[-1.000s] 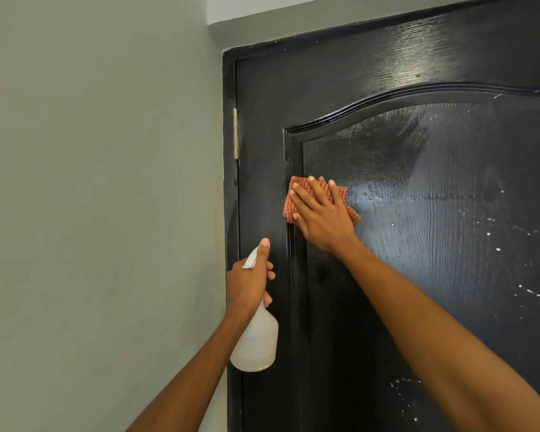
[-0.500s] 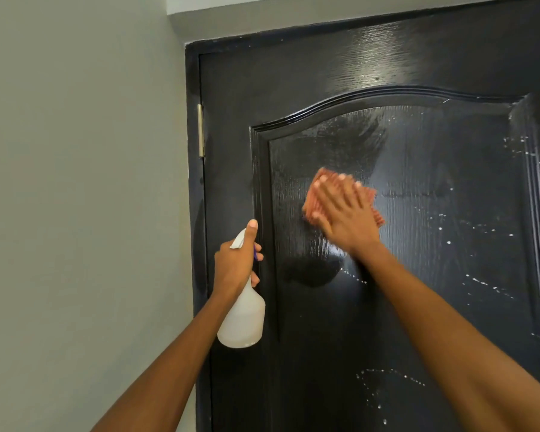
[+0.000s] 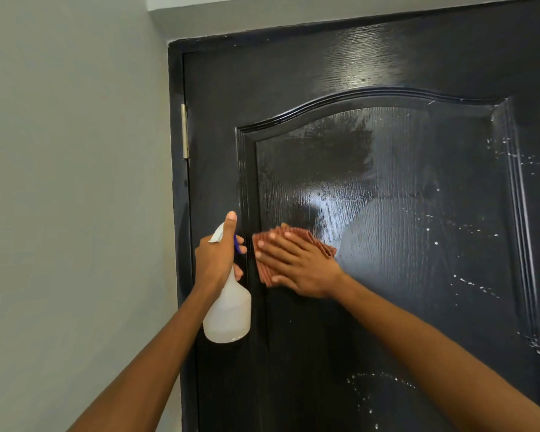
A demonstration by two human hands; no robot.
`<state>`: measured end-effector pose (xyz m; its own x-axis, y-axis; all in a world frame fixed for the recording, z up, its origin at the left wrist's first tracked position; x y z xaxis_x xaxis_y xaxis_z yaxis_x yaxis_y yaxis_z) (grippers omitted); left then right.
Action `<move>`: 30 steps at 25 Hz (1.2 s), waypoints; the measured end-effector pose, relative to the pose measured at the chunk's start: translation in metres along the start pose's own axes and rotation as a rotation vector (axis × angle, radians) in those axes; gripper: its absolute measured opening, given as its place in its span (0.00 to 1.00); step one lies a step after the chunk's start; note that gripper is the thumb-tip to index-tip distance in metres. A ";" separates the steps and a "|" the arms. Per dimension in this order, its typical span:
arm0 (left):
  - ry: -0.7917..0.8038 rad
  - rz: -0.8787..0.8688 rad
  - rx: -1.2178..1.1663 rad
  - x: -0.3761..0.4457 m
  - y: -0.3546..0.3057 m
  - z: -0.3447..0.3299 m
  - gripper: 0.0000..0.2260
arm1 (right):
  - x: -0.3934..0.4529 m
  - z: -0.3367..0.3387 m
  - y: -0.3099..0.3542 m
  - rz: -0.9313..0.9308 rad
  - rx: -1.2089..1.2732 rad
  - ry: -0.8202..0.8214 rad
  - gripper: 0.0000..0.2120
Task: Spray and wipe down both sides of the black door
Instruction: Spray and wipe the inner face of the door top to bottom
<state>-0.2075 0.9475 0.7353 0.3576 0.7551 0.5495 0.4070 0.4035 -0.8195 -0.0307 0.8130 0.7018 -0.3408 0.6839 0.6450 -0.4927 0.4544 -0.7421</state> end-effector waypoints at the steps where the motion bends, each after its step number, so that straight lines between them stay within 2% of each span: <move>1: 0.017 -0.002 -0.002 -0.002 -0.001 -0.004 0.27 | -0.015 0.006 -0.008 0.012 0.015 0.012 0.29; 3: 0.047 -0.005 -0.010 -0.007 -0.006 -0.012 0.27 | -0.030 0.017 -0.047 -0.149 -0.036 -0.011 0.29; 5: 0.069 -0.010 -0.027 -0.007 -0.011 -0.021 0.26 | -0.027 0.033 -0.103 -0.565 -0.097 -0.071 0.31; 7: 0.069 -0.020 -0.022 -0.004 -0.015 -0.025 0.25 | -0.013 0.047 -0.145 -1.028 -0.082 -0.206 0.31; 8: 0.067 -0.023 -0.019 -0.004 -0.017 -0.026 0.24 | -0.003 0.053 -0.151 -1.195 -0.063 -0.259 0.31; 9: 0.068 -0.026 -0.022 -0.005 -0.019 -0.027 0.24 | 0.007 0.055 -0.146 -1.241 -0.048 -0.282 0.31; 10: 0.068 -0.030 -0.027 -0.007 -0.020 -0.027 0.24 | 0.013 0.051 -0.132 -1.160 -0.050 -0.266 0.31; 11: 0.061 -0.038 -0.018 -0.010 -0.022 -0.028 0.25 | 0.011 0.043 -0.109 -0.962 -0.046 -0.215 0.31; 13: 0.033 -0.065 0.015 -0.016 -0.024 -0.030 0.27 | -0.023 0.018 -0.045 -0.409 -0.012 -0.103 0.30; 15: 0.012 -0.069 0.032 -0.024 -0.022 -0.033 0.28 | -0.080 0.008 -0.006 0.010 0.016 -0.035 0.29; 17: 0.010 -0.047 0.044 -0.038 -0.016 -0.039 0.28 | -0.118 0.010 -0.016 0.197 0.033 0.014 0.29; 18: 0.016 -0.032 0.045 -0.046 -0.014 -0.045 0.28 | -0.126 0.014 -0.033 0.186 0.037 0.023 0.29; 20: 0.025 0.004 0.048 -0.058 -0.013 -0.055 0.29 | -0.126 0.026 -0.080 -0.011 0.006 -0.023 0.29; 25: 0.019 0.017 0.018 -0.076 -0.033 -0.087 0.29 | -0.118 0.079 -0.242 -0.796 -0.063 -0.133 0.31; 27: 0.012 0.007 0.011 -0.082 -0.043 -0.098 0.30 | -0.111 0.087 -0.264 -1.055 -0.056 -0.201 0.32; 29: 0.007 -0.013 0.027 -0.088 -0.053 -0.110 0.30 | -0.097 0.084 -0.246 -1.120 -0.061 -0.230 0.32; 30: 0.006 -0.022 0.037 -0.092 -0.057 -0.116 0.30 | -0.093 0.076 -0.226 -1.004 -0.050 -0.200 0.32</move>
<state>-0.1665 0.7948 0.7504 0.3543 0.7428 0.5681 0.3836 0.4386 -0.8127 0.0515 0.6030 0.8231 0.0806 -0.1306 0.9881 -0.5918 0.7914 0.1529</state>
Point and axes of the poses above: each hand's wrist, its own x-axis towards the middle knuckle, its own z-axis out of the back of the hand, y = z × x, the point moved 2 cm from there along x, towards the middle knuckle, and after that the axes turned 10 degrees about -y, right-handed, at the moved point
